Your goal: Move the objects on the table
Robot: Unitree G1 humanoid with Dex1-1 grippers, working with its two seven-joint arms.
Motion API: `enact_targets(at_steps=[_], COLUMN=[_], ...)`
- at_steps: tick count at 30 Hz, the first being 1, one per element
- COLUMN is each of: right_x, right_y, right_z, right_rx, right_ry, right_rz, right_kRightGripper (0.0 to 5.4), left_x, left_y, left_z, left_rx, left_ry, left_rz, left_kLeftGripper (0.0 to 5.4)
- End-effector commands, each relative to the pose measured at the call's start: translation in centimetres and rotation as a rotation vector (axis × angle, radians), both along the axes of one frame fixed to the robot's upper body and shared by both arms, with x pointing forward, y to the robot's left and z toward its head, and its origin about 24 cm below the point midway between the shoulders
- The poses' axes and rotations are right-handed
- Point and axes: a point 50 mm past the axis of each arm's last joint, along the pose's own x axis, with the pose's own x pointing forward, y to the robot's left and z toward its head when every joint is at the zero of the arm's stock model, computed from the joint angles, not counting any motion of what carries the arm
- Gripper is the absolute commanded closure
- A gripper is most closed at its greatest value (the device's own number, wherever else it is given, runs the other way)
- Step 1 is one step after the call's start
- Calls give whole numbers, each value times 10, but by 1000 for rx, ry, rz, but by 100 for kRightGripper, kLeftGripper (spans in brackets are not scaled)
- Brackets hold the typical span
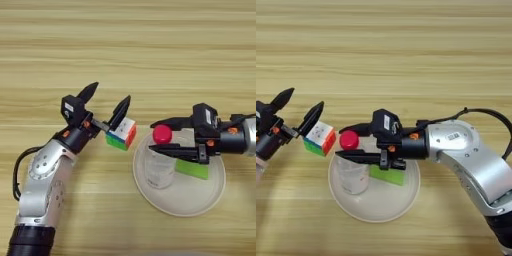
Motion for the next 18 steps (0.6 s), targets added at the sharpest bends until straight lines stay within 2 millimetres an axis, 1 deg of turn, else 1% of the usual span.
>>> enact_targets(at_steps=[1, 9, 18], right_x=[4, 7, 23], right_y=[-1, -6, -16], right_z=[5, 12, 33], right_rx=[-1, 10, 43], right_ry=[-25, -34, -51], right_rz=[-15, -24, -84], right_kRightGripper=[351, 352, 353], left_x=[-1, -2, -5], left_y=[1, 2, -2], left_z=[-3, 1, -1], left_rx=[-1, -8, 2], left_ry=[17, 5, 8], left_rz=[1, -7, -33], left_kLeftGripper=[0, 0, 0])
